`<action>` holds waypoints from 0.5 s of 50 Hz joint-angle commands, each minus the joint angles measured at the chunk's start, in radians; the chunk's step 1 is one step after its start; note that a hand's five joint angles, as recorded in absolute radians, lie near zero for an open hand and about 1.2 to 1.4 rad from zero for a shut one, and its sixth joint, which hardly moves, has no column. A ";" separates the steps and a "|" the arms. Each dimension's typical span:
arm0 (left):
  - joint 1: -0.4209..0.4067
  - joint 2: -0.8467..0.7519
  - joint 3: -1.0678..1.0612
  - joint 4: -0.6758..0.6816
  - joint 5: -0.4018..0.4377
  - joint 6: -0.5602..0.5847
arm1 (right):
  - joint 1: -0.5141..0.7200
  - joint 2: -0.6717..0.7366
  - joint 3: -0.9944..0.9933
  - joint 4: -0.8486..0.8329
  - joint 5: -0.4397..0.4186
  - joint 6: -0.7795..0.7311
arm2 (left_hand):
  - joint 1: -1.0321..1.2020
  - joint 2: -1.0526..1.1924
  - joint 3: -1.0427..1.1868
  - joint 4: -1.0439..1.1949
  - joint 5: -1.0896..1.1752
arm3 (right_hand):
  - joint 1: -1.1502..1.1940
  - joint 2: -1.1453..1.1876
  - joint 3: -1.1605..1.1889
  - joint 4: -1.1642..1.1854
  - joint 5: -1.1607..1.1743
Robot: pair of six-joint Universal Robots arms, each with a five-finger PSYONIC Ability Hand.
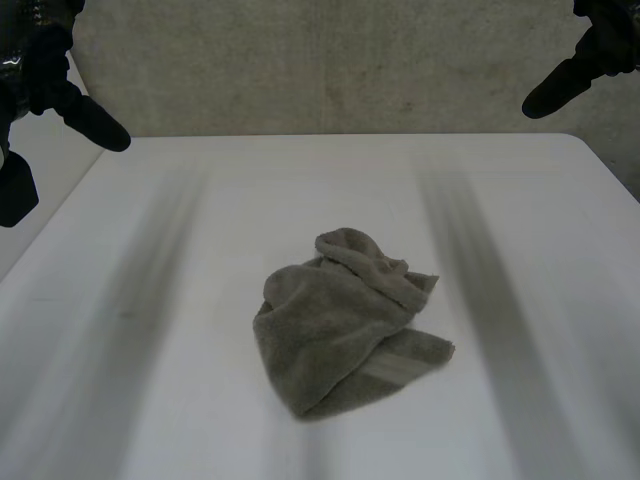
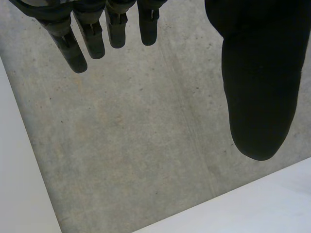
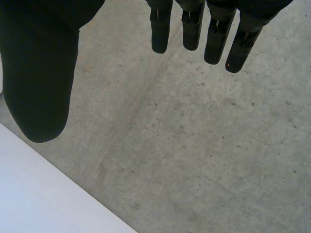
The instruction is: Fold the towel.
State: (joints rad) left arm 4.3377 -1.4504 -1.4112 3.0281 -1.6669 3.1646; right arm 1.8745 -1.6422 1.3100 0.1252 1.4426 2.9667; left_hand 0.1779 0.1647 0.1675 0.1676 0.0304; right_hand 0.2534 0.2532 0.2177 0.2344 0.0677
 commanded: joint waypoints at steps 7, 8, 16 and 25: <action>-0.030 -0.041 -0.011 0.005 0.015 0.011 | 0.008 0.022 0.003 -0.006 -0.011 -0.012 | -0.003 0.010 0.007 0.007 -0.030 | -0.079 -0.079 -0.043 -0.060 -0.068; -0.030 -0.041 -0.011 0.005 0.015 0.011 | 0.008 0.022 0.003 -0.006 -0.011 -0.012 | -0.003 0.010 0.007 0.007 -0.030 | -0.079 -0.079 -0.043 -0.060 -0.068; -0.064 -0.168 -0.006 0.009 0.053 0.012 | 0.043 0.134 -0.006 0.008 -0.100 -0.077 | 0.021 0.034 0.031 0.031 -0.006 | -0.079 -0.079 -0.043 -0.060 -0.068; -0.087 -0.433 0.017 0.006 0.111 0.021 | 0.098 0.338 -0.035 0.036 -0.108 -0.075 | 0.036 0.049 0.046 0.046 0.009 | -0.079 -0.079 -0.043 -0.060 -0.068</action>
State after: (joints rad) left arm 4.2592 -1.7302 -1.4085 3.0362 -1.5837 3.1798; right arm 1.9482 -1.4205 1.2920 0.1376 1.3373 2.8882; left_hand 0.1780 0.1706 0.1703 0.1676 0.0304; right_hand 0.2534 0.2533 0.2177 0.2345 0.0677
